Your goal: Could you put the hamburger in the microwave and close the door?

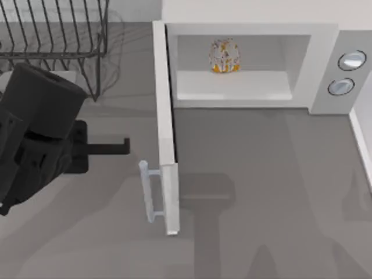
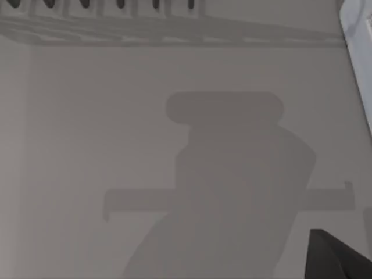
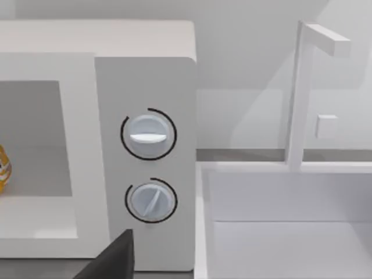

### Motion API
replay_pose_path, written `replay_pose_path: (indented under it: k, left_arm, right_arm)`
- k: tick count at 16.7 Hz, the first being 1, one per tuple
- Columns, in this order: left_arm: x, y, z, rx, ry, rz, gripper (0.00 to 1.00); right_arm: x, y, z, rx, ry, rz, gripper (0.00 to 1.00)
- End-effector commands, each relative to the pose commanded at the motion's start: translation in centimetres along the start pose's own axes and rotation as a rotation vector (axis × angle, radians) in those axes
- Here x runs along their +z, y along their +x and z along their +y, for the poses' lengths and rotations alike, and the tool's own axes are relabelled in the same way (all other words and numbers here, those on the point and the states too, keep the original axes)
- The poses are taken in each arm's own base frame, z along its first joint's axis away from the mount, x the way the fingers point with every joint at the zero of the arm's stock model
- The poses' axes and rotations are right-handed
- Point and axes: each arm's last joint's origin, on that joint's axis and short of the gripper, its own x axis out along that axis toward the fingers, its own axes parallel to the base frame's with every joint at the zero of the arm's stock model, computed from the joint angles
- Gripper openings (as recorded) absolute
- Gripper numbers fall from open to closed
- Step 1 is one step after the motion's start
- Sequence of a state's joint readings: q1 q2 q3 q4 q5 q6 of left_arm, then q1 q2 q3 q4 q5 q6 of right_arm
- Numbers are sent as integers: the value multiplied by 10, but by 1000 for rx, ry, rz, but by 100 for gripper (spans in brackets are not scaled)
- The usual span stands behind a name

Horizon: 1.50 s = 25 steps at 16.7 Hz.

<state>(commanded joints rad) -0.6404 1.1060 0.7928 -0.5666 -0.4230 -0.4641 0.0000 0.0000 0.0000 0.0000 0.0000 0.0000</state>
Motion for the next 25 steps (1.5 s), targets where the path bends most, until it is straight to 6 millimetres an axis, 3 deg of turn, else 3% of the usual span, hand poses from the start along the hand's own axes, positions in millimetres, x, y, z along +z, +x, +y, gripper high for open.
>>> replay_pose_path:
  k: [8,14,18,23,25]
  left_arm:
    - [-5,8,-2,5,3,11,0]
    - [-44,53,-6,-5,-3,-5,0]
    - [-69,69,-2,2,2,4,0]
    - [-69,69,-3,2,3,3,0]
    - [-66,70,-14,4,-1,2,0]
  right_arm:
    - [0,0,0,0,0,0,100]
    - [0,0,0,0,0,0,100]
    - [0,0,0,0,0,0,100]
    - [0,0,0,0,0,0,100]
    - [0,0,0,0,0,0,100]
